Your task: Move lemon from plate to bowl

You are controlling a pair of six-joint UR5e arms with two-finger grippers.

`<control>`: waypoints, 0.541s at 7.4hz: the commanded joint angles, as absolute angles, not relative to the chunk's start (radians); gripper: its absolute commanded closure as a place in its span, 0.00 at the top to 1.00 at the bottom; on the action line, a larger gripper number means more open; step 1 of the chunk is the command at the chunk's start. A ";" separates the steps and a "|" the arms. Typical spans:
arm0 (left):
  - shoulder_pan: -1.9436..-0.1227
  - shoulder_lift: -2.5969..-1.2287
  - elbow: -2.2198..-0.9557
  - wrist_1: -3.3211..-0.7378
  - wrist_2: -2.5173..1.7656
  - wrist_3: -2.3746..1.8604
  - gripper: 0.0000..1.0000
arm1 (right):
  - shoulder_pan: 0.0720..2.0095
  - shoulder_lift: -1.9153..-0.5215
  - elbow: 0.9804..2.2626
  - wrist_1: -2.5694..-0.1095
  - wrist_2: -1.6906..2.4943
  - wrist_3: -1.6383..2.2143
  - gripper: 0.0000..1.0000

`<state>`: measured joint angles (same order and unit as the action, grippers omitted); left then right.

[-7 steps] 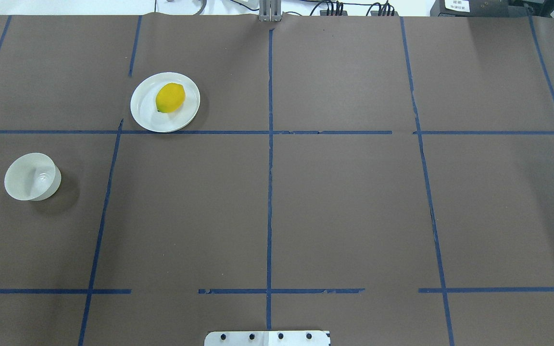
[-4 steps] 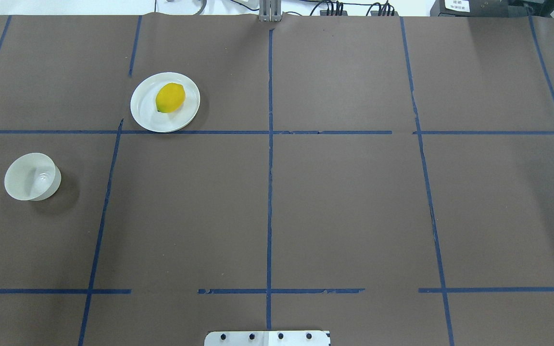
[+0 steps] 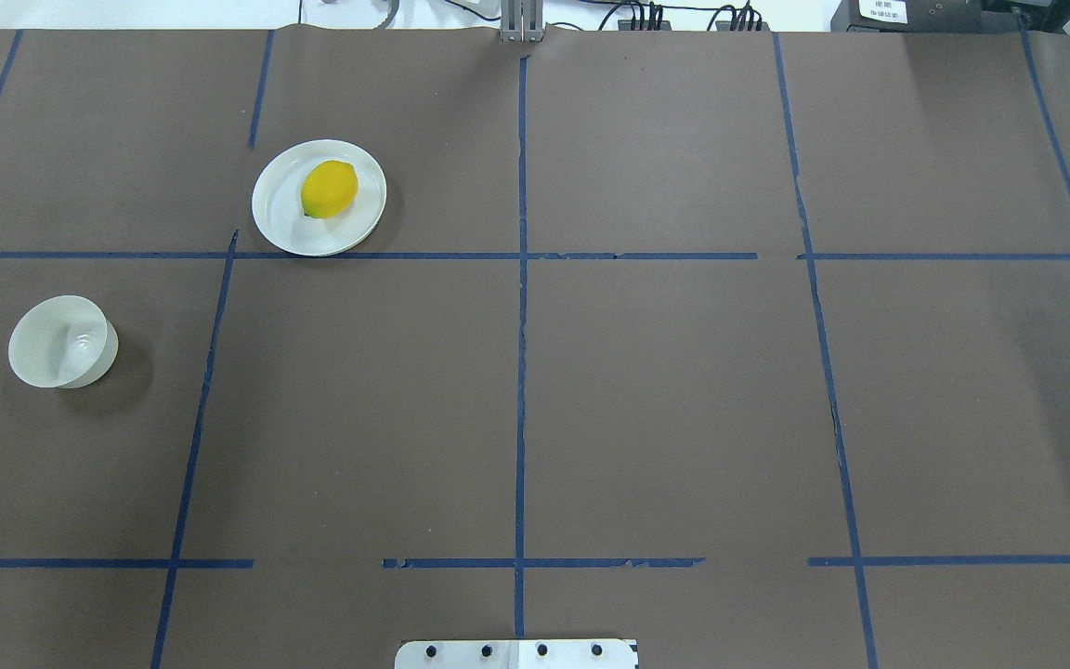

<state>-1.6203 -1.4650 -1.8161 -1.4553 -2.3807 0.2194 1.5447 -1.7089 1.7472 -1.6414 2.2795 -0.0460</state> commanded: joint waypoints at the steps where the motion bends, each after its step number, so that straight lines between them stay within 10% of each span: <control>1: -1.475 -1.476 -1.827 -1.537 -2.558 0.207 1.00 | 1.545 -1.709 1.747 -1.641 2.279 -0.046 1.00; 4: -1.213 -1.752 -1.816 -1.657 -2.560 -0.142 1.00 | 1.545 -1.709 1.747 -1.641 2.279 -0.046 1.00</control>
<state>-1.3224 -1.6197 -1.8276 -1.6200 -2.5585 -0.0099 1.5447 -1.7088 1.7472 -1.6414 2.2795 -0.0460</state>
